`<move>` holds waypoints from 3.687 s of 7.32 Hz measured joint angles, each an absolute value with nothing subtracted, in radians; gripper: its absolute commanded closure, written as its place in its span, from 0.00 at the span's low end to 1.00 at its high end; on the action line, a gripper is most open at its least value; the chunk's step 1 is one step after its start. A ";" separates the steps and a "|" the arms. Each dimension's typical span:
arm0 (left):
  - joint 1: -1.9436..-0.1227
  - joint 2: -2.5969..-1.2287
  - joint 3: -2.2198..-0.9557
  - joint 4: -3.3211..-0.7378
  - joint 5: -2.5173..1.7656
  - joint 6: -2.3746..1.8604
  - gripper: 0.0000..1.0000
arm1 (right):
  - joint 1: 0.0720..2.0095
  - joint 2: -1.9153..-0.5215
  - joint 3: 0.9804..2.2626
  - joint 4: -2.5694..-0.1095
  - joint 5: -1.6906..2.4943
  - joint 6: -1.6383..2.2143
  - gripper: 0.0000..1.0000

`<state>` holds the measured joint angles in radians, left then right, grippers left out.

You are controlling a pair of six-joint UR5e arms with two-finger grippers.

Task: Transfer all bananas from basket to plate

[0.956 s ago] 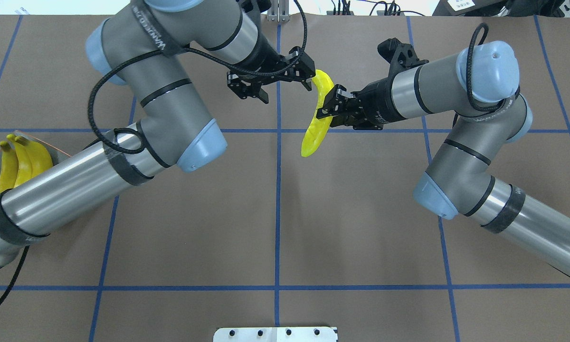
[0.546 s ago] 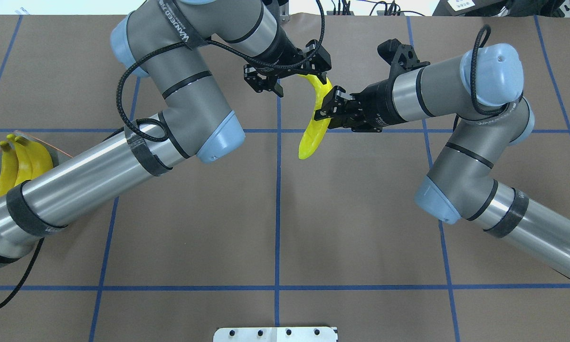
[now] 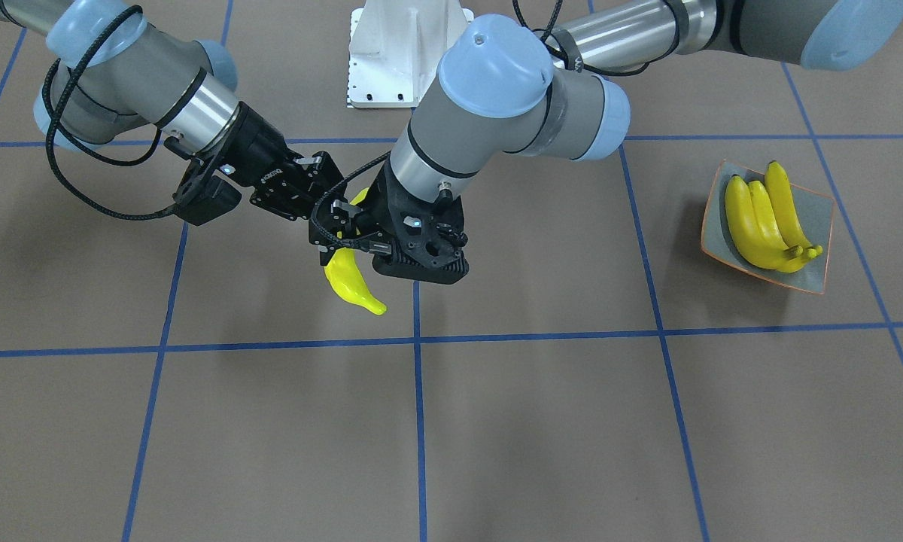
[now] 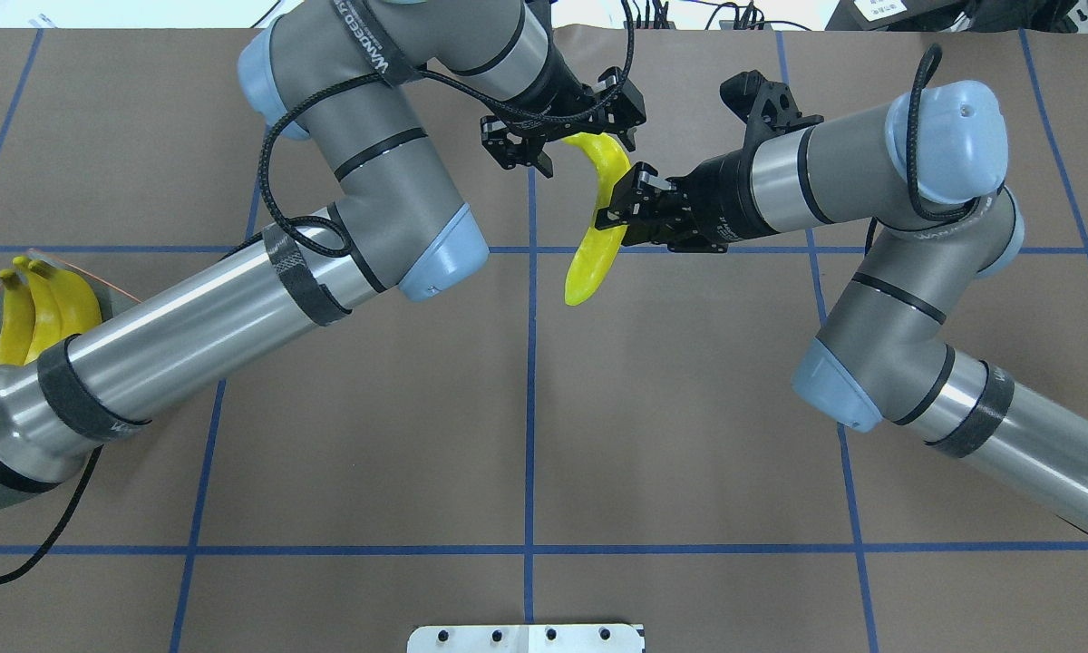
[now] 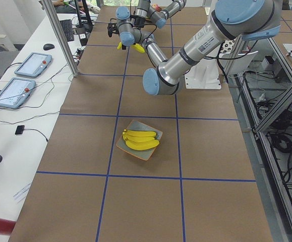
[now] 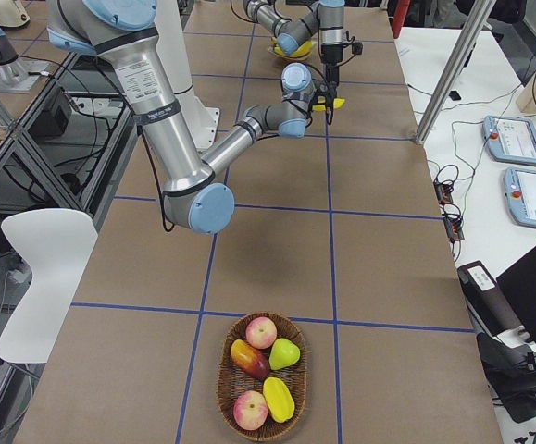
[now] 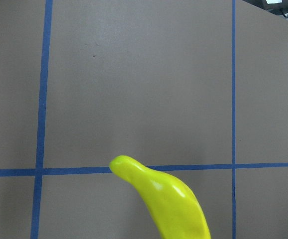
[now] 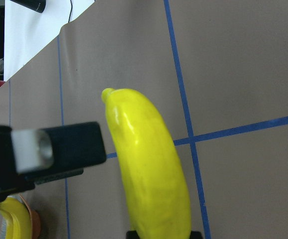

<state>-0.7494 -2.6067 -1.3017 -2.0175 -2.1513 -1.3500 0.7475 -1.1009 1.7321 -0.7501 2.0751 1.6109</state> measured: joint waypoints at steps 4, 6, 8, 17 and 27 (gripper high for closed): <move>-0.732 -2.623 -1.281 -2.037 -2.151 -1.399 0.72 | 0.746 -1.093 1.731 -0.750 2.070 1.617 1.00; -0.719 -2.623 -1.281 -2.035 -2.151 -1.415 1.00 | 0.747 -1.094 1.730 -0.747 2.068 1.617 1.00; -0.711 -2.622 -1.284 -2.032 -2.149 -1.437 1.00 | 0.748 -1.098 1.730 -0.742 2.070 1.617 0.00; -0.774 -2.354 -1.585 -1.568 -2.154 -1.117 1.00 | 0.793 -1.274 1.809 -0.673 2.060 1.602 0.00; -0.735 -1.962 -1.861 -1.065 -1.747 -0.825 1.00 | 0.795 -1.279 1.739 -0.611 2.034 1.598 0.00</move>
<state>-0.7353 -1.9616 -1.8614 -1.0649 -1.7468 -0.8248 0.7955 -1.2787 1.7390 -0.6105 2.0340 1.5984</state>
